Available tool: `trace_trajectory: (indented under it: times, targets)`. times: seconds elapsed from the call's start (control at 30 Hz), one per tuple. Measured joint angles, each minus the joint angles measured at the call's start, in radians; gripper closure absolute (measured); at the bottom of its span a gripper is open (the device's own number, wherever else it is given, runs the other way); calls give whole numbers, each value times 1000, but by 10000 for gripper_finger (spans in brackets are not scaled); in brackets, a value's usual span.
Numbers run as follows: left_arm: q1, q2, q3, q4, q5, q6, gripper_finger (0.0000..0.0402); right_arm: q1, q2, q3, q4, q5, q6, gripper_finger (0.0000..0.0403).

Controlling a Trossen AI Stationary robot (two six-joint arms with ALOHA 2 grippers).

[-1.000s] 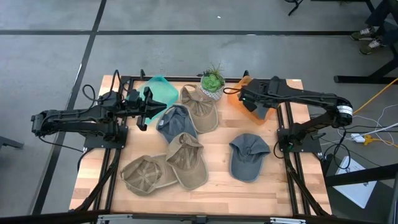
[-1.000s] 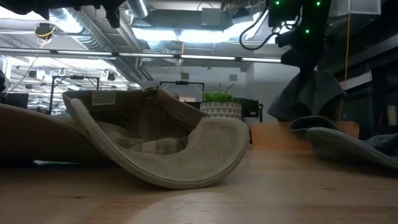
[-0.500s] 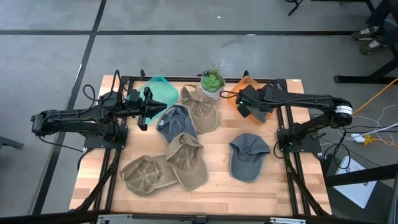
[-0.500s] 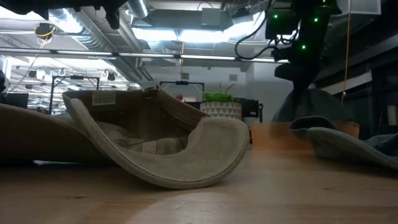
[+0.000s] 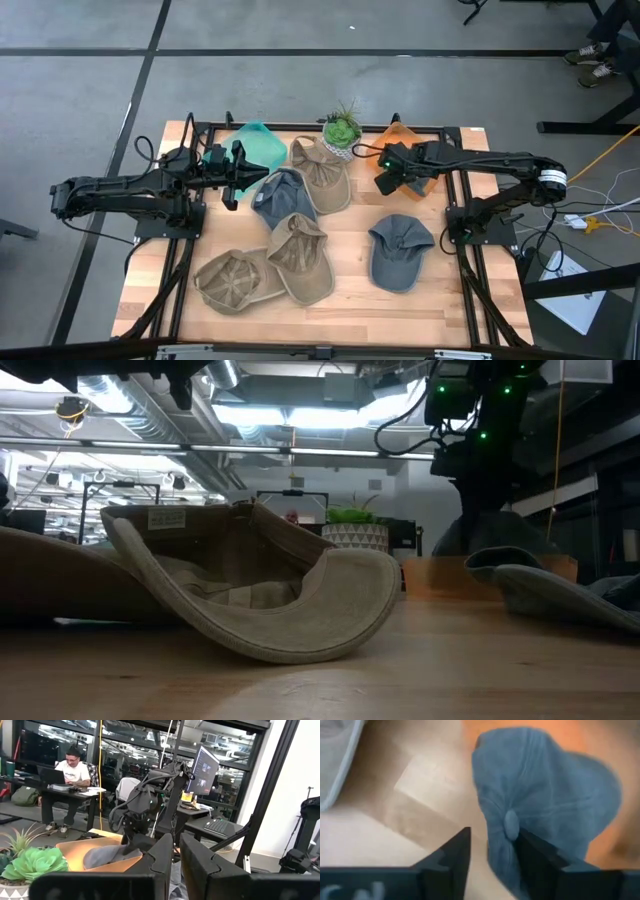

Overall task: Pick & Place hat
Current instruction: Put the middle blue cap into the orange bin, then put the bottom right brown cap into the green bin

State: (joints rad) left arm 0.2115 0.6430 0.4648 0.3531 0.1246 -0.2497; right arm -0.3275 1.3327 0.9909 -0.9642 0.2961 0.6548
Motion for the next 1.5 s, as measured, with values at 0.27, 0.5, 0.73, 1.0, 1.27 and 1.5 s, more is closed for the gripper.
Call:
trace_trajectory:
  times: [0.27, 0.5, 0.73, 1.0, 1.27, 1.5]
  targets:
    - [0, 0, 0, 1, 0, 0, 368, -66, -1, 167, -197, -22, -38, 141]
    - [0, 0, 0, 1, 33, -1, 368, -65, -2, 393, -286, -45, 11, 132]
    - [-3, 0, 0, -60, 115, -38, 368, 41, -2, 487, -92, -109, 20, 132]
    - [-75, 3, 0, -205, 131, -129, 389, 196, 5, 488, 166, -129, -101, 132]
    - [-222, 97, 138, -510, 55, -103, 399, 293, 6, 483, 225, -172, -134, 132]
    - [-335, 289, 354, -795, -107, -43, 393, 369, 10, 475, 193, -254, -164, 132]
